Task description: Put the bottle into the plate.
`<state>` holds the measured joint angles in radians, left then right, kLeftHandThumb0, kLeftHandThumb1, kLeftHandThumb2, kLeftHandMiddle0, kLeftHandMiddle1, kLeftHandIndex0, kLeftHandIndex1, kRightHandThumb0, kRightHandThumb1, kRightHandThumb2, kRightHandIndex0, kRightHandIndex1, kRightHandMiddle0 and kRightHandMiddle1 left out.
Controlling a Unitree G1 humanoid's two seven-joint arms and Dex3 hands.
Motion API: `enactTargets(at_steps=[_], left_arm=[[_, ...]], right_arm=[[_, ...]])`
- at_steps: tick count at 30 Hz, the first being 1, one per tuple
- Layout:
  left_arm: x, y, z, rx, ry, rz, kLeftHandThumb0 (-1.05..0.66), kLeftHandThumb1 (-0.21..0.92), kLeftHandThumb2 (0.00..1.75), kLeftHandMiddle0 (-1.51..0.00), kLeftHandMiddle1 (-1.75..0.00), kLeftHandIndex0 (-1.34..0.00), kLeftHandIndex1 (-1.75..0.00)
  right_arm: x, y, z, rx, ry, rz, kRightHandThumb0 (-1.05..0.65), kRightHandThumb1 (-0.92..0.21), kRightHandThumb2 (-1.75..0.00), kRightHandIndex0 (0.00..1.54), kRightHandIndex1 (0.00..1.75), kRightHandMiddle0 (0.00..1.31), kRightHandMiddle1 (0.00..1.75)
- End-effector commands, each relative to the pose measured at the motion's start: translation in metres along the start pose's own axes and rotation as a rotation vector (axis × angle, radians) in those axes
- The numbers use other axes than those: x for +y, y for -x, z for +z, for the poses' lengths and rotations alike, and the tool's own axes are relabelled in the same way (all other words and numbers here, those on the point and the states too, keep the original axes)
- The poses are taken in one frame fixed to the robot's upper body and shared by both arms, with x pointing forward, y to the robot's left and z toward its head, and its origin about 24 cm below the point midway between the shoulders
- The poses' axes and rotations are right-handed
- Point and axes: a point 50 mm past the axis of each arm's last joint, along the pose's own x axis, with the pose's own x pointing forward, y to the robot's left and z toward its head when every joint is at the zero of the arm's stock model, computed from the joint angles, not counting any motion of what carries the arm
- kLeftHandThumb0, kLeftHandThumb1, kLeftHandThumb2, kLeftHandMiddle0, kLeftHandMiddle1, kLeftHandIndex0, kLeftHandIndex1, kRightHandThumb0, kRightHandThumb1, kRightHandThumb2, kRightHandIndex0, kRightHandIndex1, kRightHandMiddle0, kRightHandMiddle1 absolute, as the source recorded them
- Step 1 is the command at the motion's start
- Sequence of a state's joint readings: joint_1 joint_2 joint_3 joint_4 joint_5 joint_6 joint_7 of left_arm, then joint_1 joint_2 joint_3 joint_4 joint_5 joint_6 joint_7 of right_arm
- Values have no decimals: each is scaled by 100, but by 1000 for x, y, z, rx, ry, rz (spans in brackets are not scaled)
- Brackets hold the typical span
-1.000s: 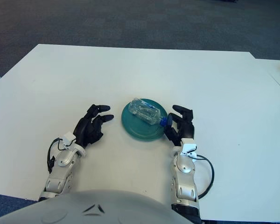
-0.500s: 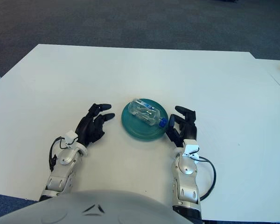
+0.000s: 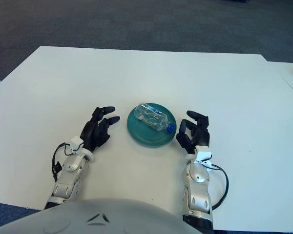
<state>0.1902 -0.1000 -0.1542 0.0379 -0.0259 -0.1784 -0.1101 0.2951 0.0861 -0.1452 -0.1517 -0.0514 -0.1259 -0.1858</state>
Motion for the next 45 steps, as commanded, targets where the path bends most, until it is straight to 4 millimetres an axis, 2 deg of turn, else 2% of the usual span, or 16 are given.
enactTargets(at_steps=[1, 10, 17, 24, 45], left_arm=[[7, 4, -14, 63, 18, 48, -54, 92, 90, -36, -64, -7, -110], [10, 3, -21, 28, 31, 39, -54, 92, 96, -39, -67, -15, -113], [8, 5, -25, 62, -14, 68, -55, 92, 96, -35, -65, -11, -111], [6, 5, -27, 63, 48, 98, -53, 92, 92, -34, -63, -7, -110], [1, 7, -30, 64, 58, 118, -47, 92, 89, -37, -63, -6, -107]], right_arm=[[-3, -1, 5, -16, -6, 2, -57, -80, -82, 43, 104, 0, 127], [-7, 1, 7, -13, 1, 9, -56, -79, -83, 44, 103, 0, 124], [-9, 3, 9, -10, 2, 11, -55, -77, -84, 44, 102, 0, 122], [-11, 4, 10, -4, 6, 13, -58, -79, -83, 42, 102, 0, 131], [-17, 5, 11, 6, 23, 20, -58, -80, -83, 42, 100, 0, 125]])
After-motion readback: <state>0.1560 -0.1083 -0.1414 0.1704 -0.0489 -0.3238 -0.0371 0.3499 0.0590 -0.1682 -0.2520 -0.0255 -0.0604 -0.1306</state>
